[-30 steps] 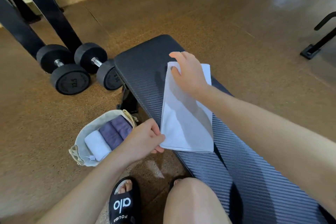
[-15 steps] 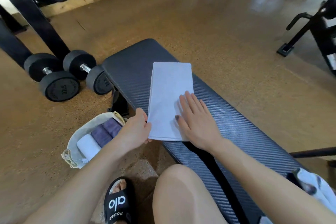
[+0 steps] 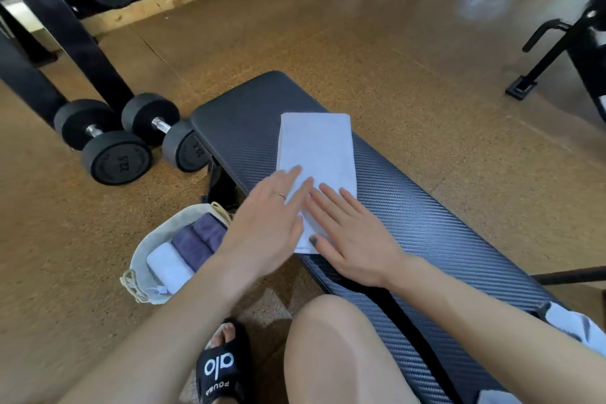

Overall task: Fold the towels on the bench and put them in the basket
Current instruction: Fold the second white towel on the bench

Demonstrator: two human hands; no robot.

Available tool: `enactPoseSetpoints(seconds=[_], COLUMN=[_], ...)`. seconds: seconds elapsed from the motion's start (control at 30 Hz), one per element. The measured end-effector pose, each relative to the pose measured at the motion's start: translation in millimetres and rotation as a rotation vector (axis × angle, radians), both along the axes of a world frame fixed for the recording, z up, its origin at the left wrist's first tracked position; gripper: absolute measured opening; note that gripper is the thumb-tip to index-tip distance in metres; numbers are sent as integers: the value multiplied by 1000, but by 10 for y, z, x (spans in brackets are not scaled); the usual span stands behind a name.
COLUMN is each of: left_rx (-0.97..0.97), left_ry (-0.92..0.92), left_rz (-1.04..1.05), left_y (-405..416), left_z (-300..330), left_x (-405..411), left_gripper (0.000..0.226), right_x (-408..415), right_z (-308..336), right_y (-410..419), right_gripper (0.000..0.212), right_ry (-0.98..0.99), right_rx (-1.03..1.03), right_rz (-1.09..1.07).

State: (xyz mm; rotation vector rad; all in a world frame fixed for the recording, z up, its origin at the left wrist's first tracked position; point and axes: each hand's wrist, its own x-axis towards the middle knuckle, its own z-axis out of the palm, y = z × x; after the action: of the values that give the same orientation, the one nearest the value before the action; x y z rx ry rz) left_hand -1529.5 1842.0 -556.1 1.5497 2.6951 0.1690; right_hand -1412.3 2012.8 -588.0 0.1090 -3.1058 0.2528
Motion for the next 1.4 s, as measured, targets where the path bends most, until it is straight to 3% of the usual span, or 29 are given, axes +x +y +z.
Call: enactPoseSetpoints(seconds=[0.13, 0.37, 0.47, 0.5, 0.63, 0.9, 1.07, 1.23, 1.37, 1.4], left_rx=[-253, -266, -228, -187, -149, -210, -46, 75, 90, 116], left_ry=[-99, -110, -31, 5, 72, 209, -3, -238, -371, -398], left_rz=[-40, -7, -106, -162, -286, -262, -141, -15, -23, -16], left_y=[27, -118, -141, -138, -125, -84, -147, -191, -236, -247], left_z=[-239, -253, -181, -151, -87, -93, 26, 202, 204, 187], left_x=[-64, -234, -214, -195, -136, 50, 9, -27, -156, -203], left_gripper=[80, 97, 109, 105, 54, 41, 20, 4, 11, 13], right_x=[-89, 3, 132, 162, 173, 147, 197, 199, 186, 175], right_z=[-165, -183, -112, -75, 19, -45, 34, 118, 192, 222], right_y=[-3, 89, 200, 241, 376, 396, 384, 379, 349, 357], right_gripper=[68, 78, 79, 75, 52, 48, 54, 37, 5, 9], right_ry=[-53, -3, 65, 97, 168, 285, 213, 133, 43, 11], right_rx=[12, 5, 23, 29, 77, 158, 118, -67, -462, -560], right_rz=[-70, -7, 52, 82, 195, 243, 285, 174, -87, -167])
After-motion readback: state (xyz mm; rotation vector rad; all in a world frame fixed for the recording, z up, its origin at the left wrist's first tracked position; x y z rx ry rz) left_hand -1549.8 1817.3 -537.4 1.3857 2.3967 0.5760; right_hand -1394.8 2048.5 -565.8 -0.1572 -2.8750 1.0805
